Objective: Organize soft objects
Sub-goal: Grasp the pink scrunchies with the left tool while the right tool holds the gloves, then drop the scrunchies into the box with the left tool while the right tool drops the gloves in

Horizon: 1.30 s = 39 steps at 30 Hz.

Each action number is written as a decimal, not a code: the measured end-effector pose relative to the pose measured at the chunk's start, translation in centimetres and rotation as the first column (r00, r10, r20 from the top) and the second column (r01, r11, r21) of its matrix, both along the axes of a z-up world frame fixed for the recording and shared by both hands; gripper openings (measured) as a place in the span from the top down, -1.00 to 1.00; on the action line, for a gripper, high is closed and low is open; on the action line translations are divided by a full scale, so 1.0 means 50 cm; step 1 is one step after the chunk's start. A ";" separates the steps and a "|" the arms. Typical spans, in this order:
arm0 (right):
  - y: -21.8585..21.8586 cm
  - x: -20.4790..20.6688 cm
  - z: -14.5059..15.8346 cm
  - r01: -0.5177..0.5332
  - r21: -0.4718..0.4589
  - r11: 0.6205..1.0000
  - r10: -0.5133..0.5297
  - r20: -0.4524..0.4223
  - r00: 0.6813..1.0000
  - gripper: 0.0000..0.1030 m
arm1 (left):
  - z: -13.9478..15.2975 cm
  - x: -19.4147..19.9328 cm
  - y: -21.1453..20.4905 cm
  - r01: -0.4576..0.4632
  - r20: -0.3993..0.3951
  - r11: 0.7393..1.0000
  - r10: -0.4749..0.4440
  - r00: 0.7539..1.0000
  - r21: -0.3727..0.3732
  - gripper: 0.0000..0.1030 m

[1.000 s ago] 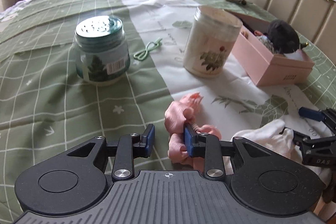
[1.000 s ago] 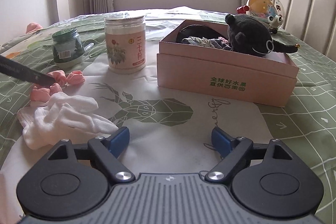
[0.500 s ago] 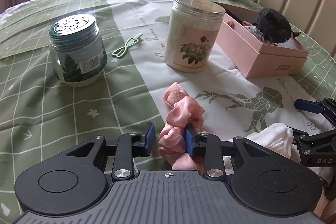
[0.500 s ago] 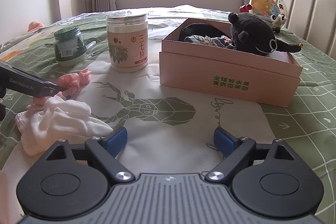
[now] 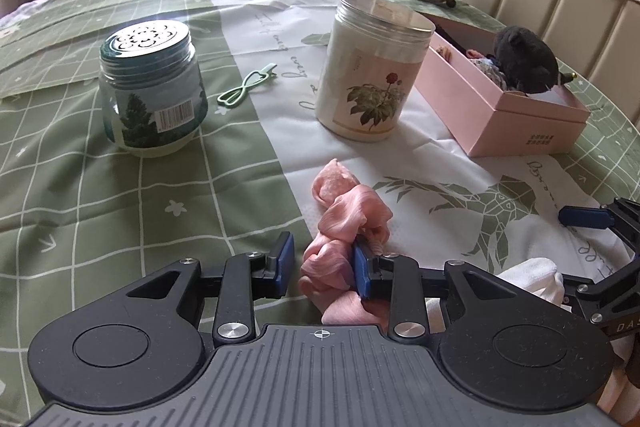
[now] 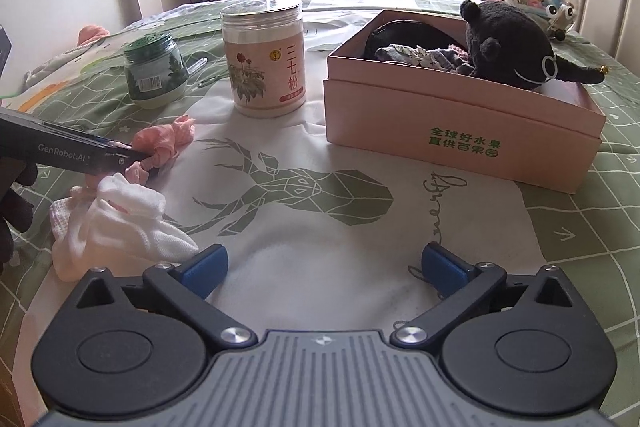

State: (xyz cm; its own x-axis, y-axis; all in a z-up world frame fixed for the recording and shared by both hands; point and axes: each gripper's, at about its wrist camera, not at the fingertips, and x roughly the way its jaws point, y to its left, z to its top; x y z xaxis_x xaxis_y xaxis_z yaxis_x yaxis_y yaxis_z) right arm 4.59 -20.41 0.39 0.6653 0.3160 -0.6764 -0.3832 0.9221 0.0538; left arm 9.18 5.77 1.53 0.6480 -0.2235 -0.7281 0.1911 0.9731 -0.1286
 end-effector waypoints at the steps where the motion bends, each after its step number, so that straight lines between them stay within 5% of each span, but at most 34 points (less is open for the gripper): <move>1: 0.004 -0.002 -0.001 -0.007 -0.016 1.000 0.007 0.006 1.000 -1.00 | -0.002 -0.003 -0.001 -0.004 0.009 1.000 0.004 1.000 0.000 0.34; 6: 0.007 -0.008 0.003 -0.041 -0.038 0.998 0.043 0.030 0.999 -0.99 | -0.005 -0.011 -0.008 -0.002 0.038 1.000 0.001 0.999 0.021 0.36; 9: 0.011 -0.023 0.024 -0.071 -0.041 0.997 0.073 0.055 0.996 -0.82 | -0.006 -0.017 -0.009 0.009 0.061 1.000 -0.011 0.998 0.029 0.61; 13: 0.030 -0.059 0.082 -0.152 0.011 0.988 0.149 0.131 0.980 -0.81 | 0.000 -0.016 0.006 0.010 0.057 1.000 -0.009 0.998 -0.010 0.70; 18: 0.104 -0.087 0.158 -0.329 0.036 0.944 0.316 0.198 0.928 -0.81 | 0.014 -0.021 0.019 0.006 0.071 1.000 -0.004 0.997 -0.025 0.72; 22: 0.191 -0.092 0.128 -0.435 -0.055 0.899 0.439 0.138 0.888 -0.81 | 0.033 -0.032 0.038 -0.013 0.105 0.999 0.016 0.994 -0.030 0.72; 25: 0.226 -0.076 0.081 -0.442 -0.073 0.894 0.446 0.051 0.893 -0.54 | 0.056 -0.049 0.064 -0.046 0.142 0.998 0.053 0.989 -0.053 0.73; 28: 0.228 -0.058 0.057 -0.415 -0.052 0.908 0.414 -0.034 0.910 -0.06 | 0.074 -0.071 0.086 -0.059 0.166 0.995 0.071 0.984 -0.075 0.73; 30: 0.213 -0.061 0.065 -0.385 -0.054 0.921 0.384 -0.040 0.923 0.60 | 0.082 -0.087 0.092 -0.056 0.176 0.995 0.070 0.982 -0.084 0.73; 31: 0.200 -0.065 0.075 -0.377 -0.046 0.925 0.375 -0.048 0.926 0.77 | 0.087 -0.095 0.093 -0.053 0.180 0.994 0.069 0.981 -0.091 0.73; 39: 0.028 -0.147 0.178 -0.260 -0.056 0.964 0.263 0.053 0.963 0.82 | 0.138 -0.140 0.019 0.072 0.243 0.986 -0.035 0.970 -0.148 0.73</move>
State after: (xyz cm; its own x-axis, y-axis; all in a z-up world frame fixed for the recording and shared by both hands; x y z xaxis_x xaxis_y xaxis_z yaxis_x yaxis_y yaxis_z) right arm -2.73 -19.00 9.29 0.6032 0.4524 -0.6568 -0.6128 0.7900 -0.0187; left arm 2.20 6.71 8.44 0.7826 -0.3599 -0.5080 0.2857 0.9326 -0.2206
